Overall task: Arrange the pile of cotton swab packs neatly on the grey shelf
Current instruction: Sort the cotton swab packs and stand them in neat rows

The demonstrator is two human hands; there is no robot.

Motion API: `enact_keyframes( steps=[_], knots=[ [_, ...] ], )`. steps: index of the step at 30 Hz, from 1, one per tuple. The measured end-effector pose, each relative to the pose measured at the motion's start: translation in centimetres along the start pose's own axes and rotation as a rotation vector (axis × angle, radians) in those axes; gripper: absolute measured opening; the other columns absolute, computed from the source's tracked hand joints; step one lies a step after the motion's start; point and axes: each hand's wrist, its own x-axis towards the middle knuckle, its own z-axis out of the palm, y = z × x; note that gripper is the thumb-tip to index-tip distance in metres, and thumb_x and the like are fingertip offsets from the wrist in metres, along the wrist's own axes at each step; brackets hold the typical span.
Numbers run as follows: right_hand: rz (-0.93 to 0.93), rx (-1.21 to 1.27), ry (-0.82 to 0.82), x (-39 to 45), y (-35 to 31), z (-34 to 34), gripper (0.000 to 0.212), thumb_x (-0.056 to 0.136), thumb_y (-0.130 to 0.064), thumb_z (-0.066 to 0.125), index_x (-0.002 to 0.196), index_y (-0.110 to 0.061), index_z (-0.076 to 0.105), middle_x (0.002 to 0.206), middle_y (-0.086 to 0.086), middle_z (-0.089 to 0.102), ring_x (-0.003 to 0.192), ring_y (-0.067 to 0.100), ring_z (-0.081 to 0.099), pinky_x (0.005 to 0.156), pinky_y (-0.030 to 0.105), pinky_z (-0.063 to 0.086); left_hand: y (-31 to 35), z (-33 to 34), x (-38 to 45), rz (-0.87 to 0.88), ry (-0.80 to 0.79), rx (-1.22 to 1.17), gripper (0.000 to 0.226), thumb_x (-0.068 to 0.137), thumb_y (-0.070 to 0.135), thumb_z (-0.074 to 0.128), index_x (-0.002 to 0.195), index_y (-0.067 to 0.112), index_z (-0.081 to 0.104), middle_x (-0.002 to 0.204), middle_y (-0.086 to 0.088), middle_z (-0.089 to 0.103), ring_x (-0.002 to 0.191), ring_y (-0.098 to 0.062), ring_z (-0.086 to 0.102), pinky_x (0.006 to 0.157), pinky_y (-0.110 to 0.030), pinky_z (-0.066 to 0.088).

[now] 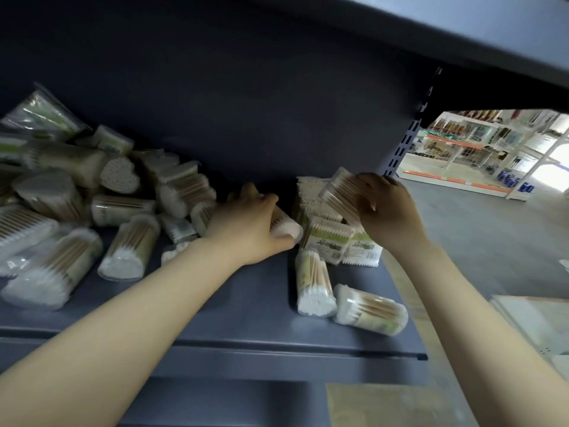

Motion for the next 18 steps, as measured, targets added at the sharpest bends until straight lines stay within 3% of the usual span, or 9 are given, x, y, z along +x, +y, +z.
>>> enact_keyframes(
  steps=[6,10,15,18],
  knots=[
    [0.037,0.02,0.033,-3.4,0.9,0.0,0.042,0.079,-0.007,0.042,0.12,-0.004,0.055,0.115,0.021,0.057,0.105,0.037,0.048,0.082,0.032,0.033,0.4,0.7,-1.9,0.019,0.014,-0.008,0.076,0.072,0.06,0.057,0.135,0.024,0.037,0.133,-0.005,0.036,0.113,-0.028,0.047,0.08,-0.032,0.043],
    [0.035,0.005,-0.025,-5.0,2.3,0.4,0.049,0.07,-0.018,0.033,0.111,-0.008,0.057,0.104,0.019,0.061,0.097,0.036,0.049,0.075,0.033,0.034,0.4,1.1,-2.8,-0.006,0.036,-0.017,0.076,0.071,0.059,0.057,0.135,0.023,0.038,0.131,-0.007,0.039,0.112,-0.029,0.048,0.083,-0.034,0.045],
    [0.082,0.087,0.051,-6.3,2.6,0.2,0.038,0.084,-0.007,0.049,0.121,-0.009,0.056,0.117,0.016,0.059,0.108,0.035,0.047,0.085,0.034,0.036,0.5,1.7,-3.9,0.002,0.042,-0.052,0.072,0.072,0.059,0.057,0.135,0.029,0.039,0.129,-0.006,0.041,0.113,-0.028,0.047,0.087,-0.034,0.042],
    [0.073,0.08,0.043,-6.4,2.3,0.4,0.041,0.083,-0.01,0.045,0.122,-0.009,0.055,0.115,0.018,0.058,0.106,0.036,0.047,0.084,0.036,0.038,0.7,1.7,-4.1,0.028,0.032,-0.05,0.073,0.072,0.06,0.056,0.136,0.03,0.037,0.129,-0.005,0.041,0.114,-0.028,0.046,0.089,-0.035,0.042]
  ],
)
